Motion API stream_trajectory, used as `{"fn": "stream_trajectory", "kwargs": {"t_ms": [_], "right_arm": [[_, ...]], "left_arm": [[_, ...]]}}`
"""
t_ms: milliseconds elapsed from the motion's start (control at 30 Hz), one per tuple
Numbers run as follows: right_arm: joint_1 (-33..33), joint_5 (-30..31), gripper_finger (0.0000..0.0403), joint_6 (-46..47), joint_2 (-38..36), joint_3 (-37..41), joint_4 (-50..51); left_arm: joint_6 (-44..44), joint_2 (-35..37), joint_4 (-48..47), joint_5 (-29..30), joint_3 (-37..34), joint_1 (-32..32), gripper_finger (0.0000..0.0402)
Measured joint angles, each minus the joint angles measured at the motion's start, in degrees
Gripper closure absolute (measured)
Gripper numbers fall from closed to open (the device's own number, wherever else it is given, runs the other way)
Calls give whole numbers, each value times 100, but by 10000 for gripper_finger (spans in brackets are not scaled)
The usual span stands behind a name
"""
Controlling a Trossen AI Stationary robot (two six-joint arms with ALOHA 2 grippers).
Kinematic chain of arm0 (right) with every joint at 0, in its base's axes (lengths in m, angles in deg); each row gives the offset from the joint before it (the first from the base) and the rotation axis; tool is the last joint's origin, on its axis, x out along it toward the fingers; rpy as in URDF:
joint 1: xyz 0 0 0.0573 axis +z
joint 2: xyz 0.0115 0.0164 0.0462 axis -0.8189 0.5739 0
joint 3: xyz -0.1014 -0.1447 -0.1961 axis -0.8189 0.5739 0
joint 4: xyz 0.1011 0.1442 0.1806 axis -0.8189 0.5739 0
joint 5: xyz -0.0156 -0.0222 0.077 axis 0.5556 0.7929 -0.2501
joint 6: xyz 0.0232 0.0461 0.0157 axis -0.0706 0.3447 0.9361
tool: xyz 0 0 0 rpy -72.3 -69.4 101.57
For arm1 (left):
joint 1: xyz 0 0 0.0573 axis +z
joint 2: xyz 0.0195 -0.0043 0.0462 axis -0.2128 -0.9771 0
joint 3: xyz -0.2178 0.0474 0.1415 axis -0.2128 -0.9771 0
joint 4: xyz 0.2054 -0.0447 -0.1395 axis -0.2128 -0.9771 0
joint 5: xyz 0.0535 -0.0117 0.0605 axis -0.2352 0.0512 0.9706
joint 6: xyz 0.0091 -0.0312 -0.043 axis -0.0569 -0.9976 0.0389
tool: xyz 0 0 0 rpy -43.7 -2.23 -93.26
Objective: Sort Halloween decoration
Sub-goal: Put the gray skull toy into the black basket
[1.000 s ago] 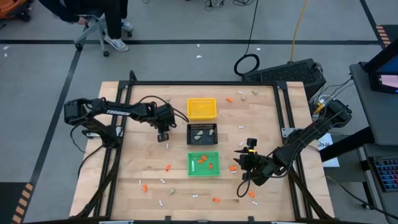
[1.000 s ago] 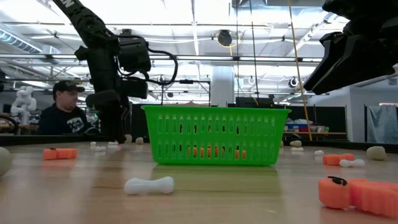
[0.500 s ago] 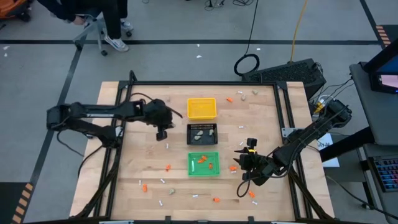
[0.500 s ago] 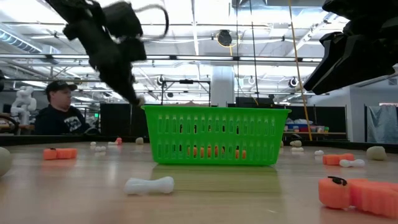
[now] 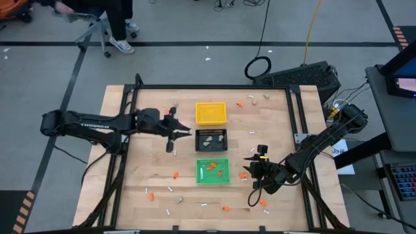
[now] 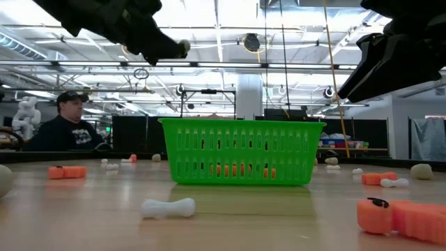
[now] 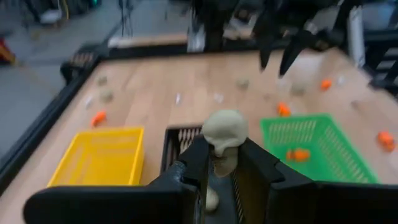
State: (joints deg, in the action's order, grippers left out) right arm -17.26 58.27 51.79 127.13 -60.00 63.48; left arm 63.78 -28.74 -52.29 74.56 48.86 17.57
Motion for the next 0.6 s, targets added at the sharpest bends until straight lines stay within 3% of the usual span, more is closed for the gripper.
{"fn": "stream_trajectory", "kwargs": {"t_ms": [300,433,600], "right_arm": [[0,1,264,-2,0,0,-17],[0,22,264,-67,0,0,-52],[-2,36,264,-202,0,0,-212]], "left_arm": [[-33,0,2930,227,-1077,-556,341],[-140,0,3126,622,-1177,-683,341],[-155,-13,3121,688,-1177,-768,341]]}}
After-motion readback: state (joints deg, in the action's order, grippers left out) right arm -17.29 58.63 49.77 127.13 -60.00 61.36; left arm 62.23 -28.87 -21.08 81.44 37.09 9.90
